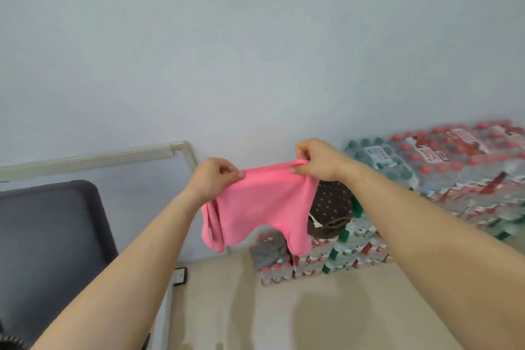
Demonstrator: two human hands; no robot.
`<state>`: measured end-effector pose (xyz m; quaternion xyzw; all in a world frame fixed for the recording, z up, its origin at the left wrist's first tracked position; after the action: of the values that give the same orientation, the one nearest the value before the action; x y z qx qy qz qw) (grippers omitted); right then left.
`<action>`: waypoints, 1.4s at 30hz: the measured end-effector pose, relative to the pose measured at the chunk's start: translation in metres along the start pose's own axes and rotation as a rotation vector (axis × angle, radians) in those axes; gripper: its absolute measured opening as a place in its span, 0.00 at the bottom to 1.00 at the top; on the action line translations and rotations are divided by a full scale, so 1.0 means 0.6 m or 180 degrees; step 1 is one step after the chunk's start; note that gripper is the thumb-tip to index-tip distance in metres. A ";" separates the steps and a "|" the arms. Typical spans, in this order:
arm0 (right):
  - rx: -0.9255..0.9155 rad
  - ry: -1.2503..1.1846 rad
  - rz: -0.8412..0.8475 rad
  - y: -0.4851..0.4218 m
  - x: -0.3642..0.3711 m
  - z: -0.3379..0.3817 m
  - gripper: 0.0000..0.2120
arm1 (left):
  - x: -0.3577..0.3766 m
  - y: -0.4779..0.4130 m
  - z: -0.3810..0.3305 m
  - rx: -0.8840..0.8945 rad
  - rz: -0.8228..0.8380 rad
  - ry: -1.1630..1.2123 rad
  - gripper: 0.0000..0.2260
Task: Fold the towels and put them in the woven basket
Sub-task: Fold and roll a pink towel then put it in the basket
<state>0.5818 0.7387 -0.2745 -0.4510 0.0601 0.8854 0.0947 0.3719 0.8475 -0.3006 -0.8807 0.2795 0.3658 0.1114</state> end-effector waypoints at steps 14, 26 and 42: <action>0.1336 0.0971 -0.0543 0.309 -0.232 -0.451 0.10 | 0.375 -0.030 -0.311 0.0845 0.0771 -0.1021 0.09; 0.2101 0.1647 -0.0824 0.279 -0.400 -0.689 0.08 | 0.582 -0.217 -0.436 0.1116 0.0671 -0.1135 0.15; 0.2799 0.1411 -0.1177 0.083 -0.572 -1.002 0.10 | 0.742 -0.529 -0.456 0.0236 0.0762 -0.1136 0.11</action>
<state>1.2416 0.5359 -0.3480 -0.5483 0.3640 0.6284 0.4148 0.9697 0.8148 -0.4240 -0.7578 0.3713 0.5160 0.1471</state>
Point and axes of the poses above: each hand's wrist, its own y-axis away from the middle knuckle, its own x-axis out of the palm, z = x × y, the point moved 10 cm from there along -y, towards the middle knuckle, and after that the axes turned 3 degrees about -z, right-handed, at the moved point
